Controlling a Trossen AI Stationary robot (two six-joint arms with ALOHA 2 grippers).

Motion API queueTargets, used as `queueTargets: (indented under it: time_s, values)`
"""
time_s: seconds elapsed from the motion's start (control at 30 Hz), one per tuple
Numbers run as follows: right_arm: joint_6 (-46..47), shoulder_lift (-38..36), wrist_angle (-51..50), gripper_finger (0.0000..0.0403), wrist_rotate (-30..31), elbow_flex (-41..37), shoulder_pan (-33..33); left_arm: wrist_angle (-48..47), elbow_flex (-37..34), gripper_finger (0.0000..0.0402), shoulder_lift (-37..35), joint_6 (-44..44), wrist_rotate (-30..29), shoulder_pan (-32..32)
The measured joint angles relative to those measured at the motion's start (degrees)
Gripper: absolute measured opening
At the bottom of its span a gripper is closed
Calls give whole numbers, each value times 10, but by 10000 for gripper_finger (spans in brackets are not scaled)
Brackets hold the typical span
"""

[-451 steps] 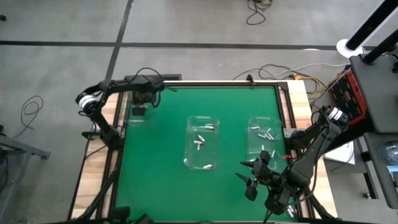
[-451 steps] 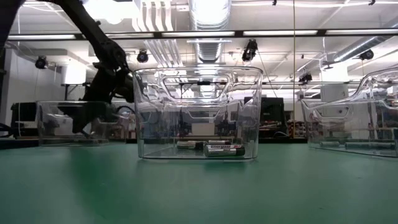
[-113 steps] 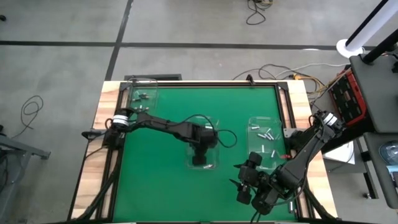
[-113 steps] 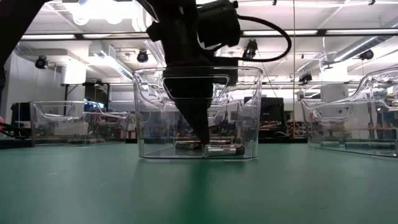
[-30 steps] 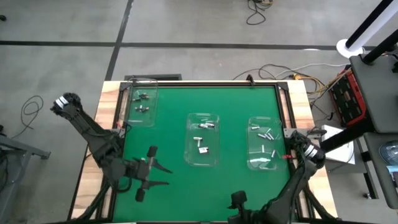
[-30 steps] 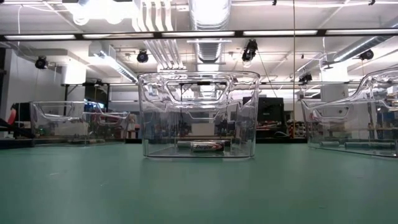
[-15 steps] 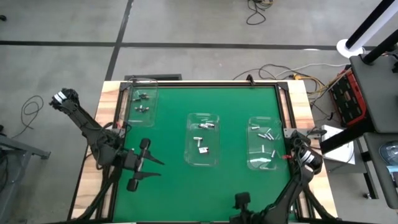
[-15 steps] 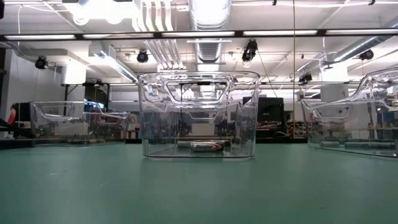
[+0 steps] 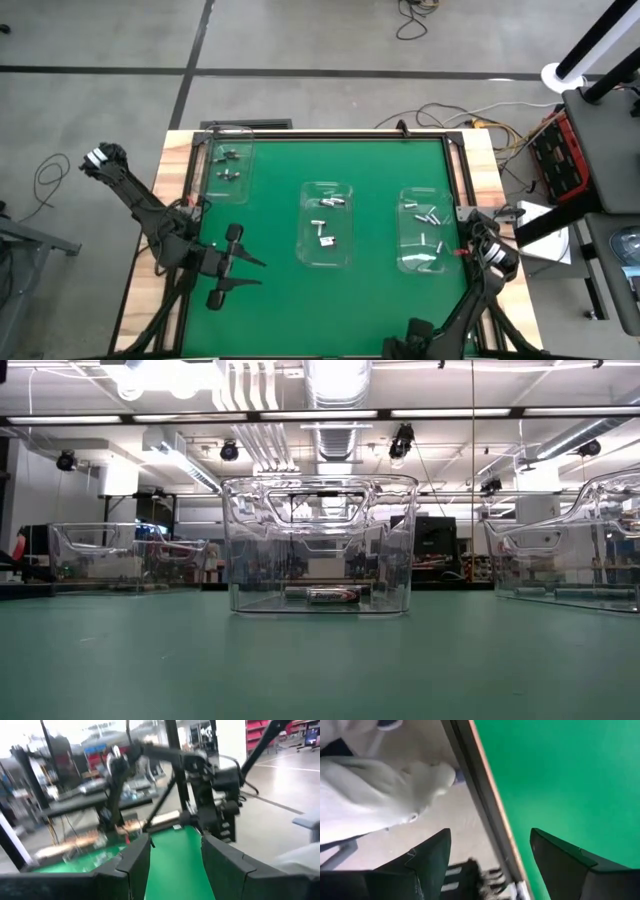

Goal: Sort batteries
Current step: Put the silver battery into the middle transparent bin

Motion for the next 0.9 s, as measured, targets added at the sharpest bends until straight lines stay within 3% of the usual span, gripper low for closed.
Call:
queueTargets:
  time_s: [0.23,0.47,0.67,0.9]
  values:
    - [80,34,-65,245,-147,-1,1,55,-2,156,8,55,-1,0]
    - [39,1,-225,230,-224,-37,1,51,-3,156,18,60,-1,0]
    - [74,-70,-99,228,-297,-184,-4,48,-3,156,33,67,-1,0]
    - [199,-164,71,228,-310,-351,-2,41,-3,156,36,61,-1,0]
